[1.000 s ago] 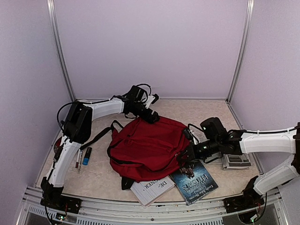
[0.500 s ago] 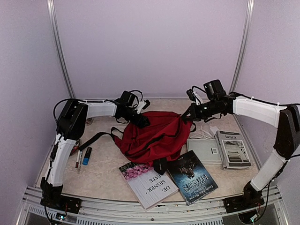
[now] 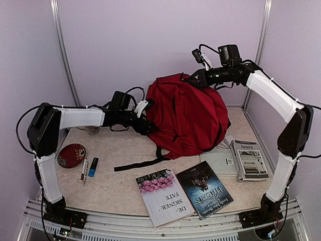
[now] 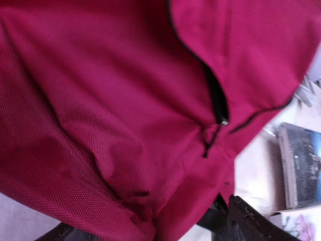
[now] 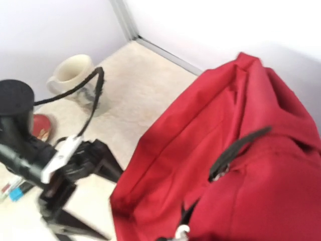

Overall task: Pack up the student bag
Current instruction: Pick up the student bag from the center of the board, then hold the student bag at the center of the board, then unzip the largest pocket of the student bag, then adjust the student bag at the center of the board, then hold the largest pocket of the student bag, then unzip the largest pocket of the student bag.

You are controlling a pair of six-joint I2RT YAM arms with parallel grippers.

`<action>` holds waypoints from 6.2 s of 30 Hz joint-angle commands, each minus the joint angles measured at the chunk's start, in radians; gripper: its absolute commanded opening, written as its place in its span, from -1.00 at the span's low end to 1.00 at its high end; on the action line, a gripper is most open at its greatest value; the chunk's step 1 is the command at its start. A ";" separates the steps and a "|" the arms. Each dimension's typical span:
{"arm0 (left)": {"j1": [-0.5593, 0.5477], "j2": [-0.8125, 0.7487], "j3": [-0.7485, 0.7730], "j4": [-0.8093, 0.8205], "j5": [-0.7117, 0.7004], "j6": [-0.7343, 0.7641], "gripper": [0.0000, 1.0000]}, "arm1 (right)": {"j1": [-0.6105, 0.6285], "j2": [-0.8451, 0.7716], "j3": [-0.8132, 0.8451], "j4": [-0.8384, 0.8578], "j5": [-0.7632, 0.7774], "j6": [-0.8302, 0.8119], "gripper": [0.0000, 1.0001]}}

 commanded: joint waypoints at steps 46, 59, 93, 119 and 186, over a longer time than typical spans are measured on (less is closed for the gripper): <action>-0.138 -0.295 -0.016 0.007 -0.222 0.682 -1.00 | -0.198 -0.618 -0.931 0.070 -0.020 -0.104 -1.00; -0.044 -0.415 -0.143 0.346 -0.025 0.308 -1.00 | -0.306 -0.613 -0.838 0.142 -0.106 0.000 -1.00; -0.117 -0.677 -0.272 0.168 0.064 0.162 0.98 | 0.084 -0.288 -0.256 0.028 -0.028 -0.085 -1.00; -0.110 -0.232 0.118 -0.042 -0.020 0.481 -0.54 | 0.096 -0.278 -0.320 0.053 -0.008 -0.120 -1.00; 0.031 -0.427 -0.122 0.555 -0.006 0.089 -1.00 | -0.256 -0.367 -0.434 0.141 -0.084 0.036 -1.00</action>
